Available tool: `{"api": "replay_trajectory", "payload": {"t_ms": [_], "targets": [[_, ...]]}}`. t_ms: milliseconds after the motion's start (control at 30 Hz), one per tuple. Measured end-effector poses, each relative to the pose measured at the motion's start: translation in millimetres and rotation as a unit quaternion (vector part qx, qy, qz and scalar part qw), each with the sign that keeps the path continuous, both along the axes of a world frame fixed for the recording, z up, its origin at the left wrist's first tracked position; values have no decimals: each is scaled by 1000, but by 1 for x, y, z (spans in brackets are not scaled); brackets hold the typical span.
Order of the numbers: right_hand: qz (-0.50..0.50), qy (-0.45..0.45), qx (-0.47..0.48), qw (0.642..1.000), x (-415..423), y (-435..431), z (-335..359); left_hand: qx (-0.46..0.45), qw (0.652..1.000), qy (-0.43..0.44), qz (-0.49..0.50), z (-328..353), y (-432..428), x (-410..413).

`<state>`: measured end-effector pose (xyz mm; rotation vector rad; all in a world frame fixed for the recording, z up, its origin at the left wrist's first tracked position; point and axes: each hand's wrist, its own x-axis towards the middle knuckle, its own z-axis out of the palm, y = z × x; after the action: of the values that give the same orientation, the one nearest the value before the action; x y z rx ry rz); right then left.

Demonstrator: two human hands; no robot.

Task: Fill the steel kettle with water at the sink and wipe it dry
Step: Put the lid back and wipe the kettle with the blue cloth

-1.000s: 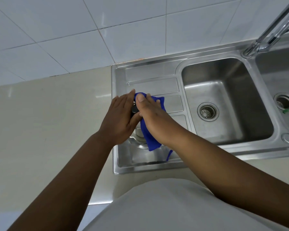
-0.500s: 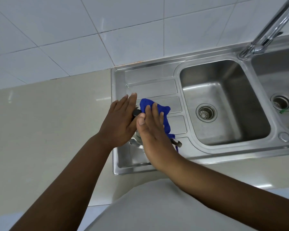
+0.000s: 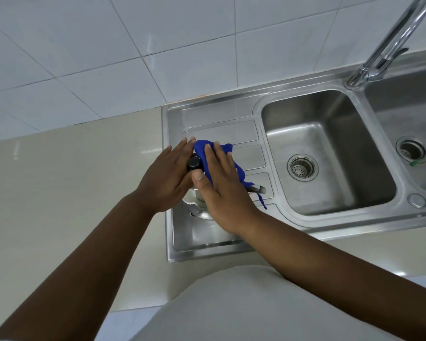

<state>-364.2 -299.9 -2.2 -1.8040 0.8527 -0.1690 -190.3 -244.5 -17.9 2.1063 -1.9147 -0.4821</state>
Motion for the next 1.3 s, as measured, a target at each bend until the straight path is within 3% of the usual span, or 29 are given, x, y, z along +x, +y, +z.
{"api": "replay_trajectory", "payload": {"t_ms": [233,567,733,833,1067,1167,1300], "targets": [[-32,-2,-46,998,-7,33,-13,-1,997,-25,67,-4,3,-18],[0,0,-36,999,-21,48,-18,4,992,-40,119,-2,4,-33],[14,23,-200,979,-25,31,-35,10,991,-40,128,-1,5,-34],[7,-20,-254,967,-20,16,-50,15,994,-33,102,-1,6,-31],[1,-86,-160,983,-7,-13,-55,-28,998,-46,-23,3,-2,-10],[-5,-95,-125,988,-10,-15,-56,-39,999,5,-16,-3,-2,-11],[-4,-90,-148,985,-21,8,-63,-47,999,11,23,-4,0,-15]]}}
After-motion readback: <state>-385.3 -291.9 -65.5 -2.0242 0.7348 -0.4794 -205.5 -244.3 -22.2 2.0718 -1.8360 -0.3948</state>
